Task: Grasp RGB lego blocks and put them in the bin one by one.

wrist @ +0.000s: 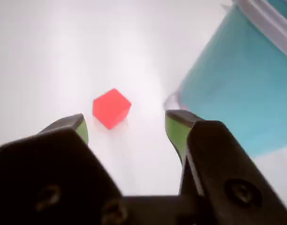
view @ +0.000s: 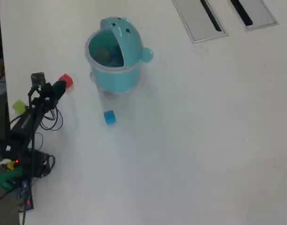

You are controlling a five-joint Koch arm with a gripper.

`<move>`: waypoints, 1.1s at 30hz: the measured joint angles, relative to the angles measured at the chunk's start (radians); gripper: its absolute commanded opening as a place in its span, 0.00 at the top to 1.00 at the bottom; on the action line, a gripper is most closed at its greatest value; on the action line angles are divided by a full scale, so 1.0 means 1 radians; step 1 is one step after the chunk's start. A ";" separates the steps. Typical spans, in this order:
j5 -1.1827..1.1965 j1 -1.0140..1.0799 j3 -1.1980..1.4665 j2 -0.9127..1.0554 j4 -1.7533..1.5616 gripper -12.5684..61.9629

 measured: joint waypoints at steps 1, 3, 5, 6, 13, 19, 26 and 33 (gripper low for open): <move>-0.017 -0.003 -0.035 -0.021 0.000 0.43; -0.049 -0.012 -0.098 -0.061 -0.002 0.43; -0.063 -0.021 -0.124 -0.084 -0.002 0.43; -0.084 -0.034 -0.158 -0.129 0.000 0.43; -0.120 -0.075 -0.279 -0.296 0.012 0.43; -0.152 -0.081 -0.382 -0.417 0.029 0.43; -0.152 -0.087 -0.492 -0.572 0.063 0.43; -0.152 -0.087 -0.534 -0.661 0.063 0.40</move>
